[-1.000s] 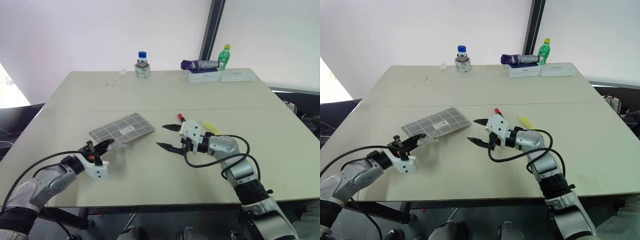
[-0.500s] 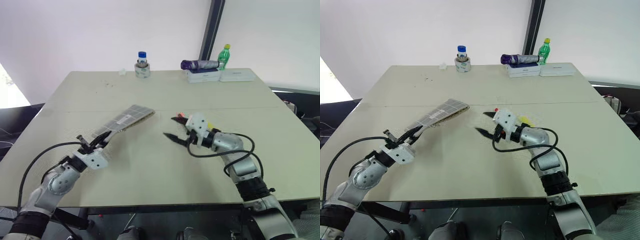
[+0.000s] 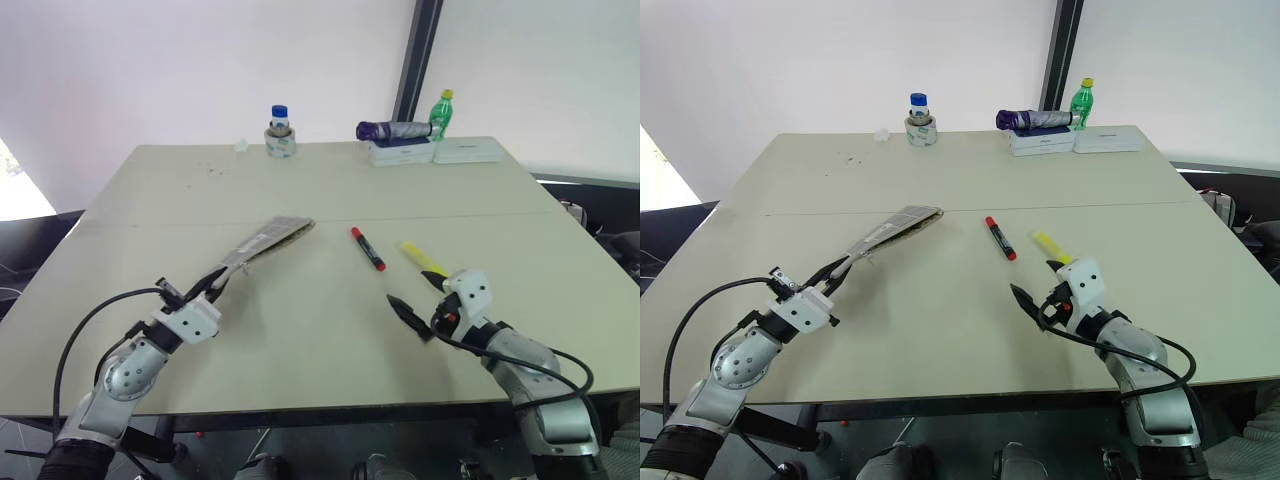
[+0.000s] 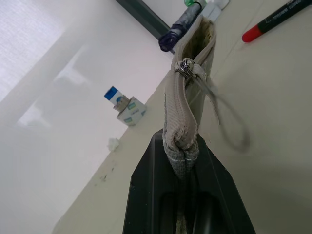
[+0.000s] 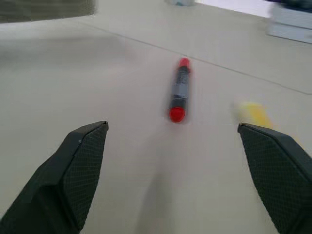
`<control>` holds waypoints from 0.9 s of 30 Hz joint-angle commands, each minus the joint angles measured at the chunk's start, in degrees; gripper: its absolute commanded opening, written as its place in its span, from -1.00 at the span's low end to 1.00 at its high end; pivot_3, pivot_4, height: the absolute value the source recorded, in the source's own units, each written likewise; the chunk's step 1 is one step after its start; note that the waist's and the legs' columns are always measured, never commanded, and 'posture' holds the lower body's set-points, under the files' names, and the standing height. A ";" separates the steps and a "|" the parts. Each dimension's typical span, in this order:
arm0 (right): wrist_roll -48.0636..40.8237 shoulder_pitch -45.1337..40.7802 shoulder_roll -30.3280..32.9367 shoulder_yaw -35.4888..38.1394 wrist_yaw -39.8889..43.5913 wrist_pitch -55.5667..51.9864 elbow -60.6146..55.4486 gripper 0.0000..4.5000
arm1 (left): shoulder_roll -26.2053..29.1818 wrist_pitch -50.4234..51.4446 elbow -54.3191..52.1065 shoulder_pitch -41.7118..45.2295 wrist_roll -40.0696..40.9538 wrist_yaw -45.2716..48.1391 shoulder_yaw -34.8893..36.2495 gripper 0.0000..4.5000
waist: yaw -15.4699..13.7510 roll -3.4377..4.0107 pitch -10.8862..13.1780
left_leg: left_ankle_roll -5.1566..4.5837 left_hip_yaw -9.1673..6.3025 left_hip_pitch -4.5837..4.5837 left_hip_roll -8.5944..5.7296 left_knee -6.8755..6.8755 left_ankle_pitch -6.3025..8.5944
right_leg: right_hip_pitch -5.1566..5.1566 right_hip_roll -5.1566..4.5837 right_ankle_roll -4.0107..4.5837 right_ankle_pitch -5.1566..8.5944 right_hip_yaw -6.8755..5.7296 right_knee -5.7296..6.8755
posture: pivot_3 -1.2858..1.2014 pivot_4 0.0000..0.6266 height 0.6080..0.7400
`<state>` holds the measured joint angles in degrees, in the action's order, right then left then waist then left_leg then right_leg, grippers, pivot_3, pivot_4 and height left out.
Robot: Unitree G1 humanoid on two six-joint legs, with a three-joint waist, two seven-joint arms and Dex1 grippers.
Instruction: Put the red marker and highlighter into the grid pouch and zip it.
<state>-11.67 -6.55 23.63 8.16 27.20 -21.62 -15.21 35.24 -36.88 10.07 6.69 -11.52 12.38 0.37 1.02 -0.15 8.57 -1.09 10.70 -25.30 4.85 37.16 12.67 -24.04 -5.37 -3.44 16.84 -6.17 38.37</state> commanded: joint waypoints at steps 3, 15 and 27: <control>2.10 -6.80 3.85 1.04 -0.93 -0.89 7.47 0.98 | -0.65 -1.67 -0.21 1.81 2.59 2.42 -0.08 -1.00 | -0.17 0.00 0.00 | -0.04 0.02 -0.03 -0.03 0.01 0.01 | 0.00 -0.01 0.00 0.00 0.01 -0.01 | 0.03 -0.52 1.00; 2.17 -23.26 9.16 -0.79 4.09 -4.94 34.39 0.98 | -0.88 -1.55 -2.96 -0.39 7.95 9.01 0.07 -1.00 | 0.04 0.01 0.00 | 0.02 0.12 -0.03 -0.04 0.00 -0.03 | -0.01 0.02 -0.01 0.00 0.01 -0.01 | 0.03 -0.52 1.00; 2.69 -25.67 11.20 -1.06 7.94 -3.47 37.53 -0.60 | -1.06 -0.29 -3.62 -1.25 9.81 10.38 1.58 -1.00 | -0.17 0.01 0.00 | -0.04 0.12 -0.04 -0.03 0.01 0.00 | 0.01 -0.04 -0.01 0.00 0.00 -0.01 | 0.03 -0.52 1.00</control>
<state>-8.62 -31.07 33.64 5.44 35.87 -25.75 24.46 34.13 -36.85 7.77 4.80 -3.11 22.68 0.53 0.85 -0.14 8.57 -1.13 10.82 -25.33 4.81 37.17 12.67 -24.03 -5.41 -3.45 16.83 -6.17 38.36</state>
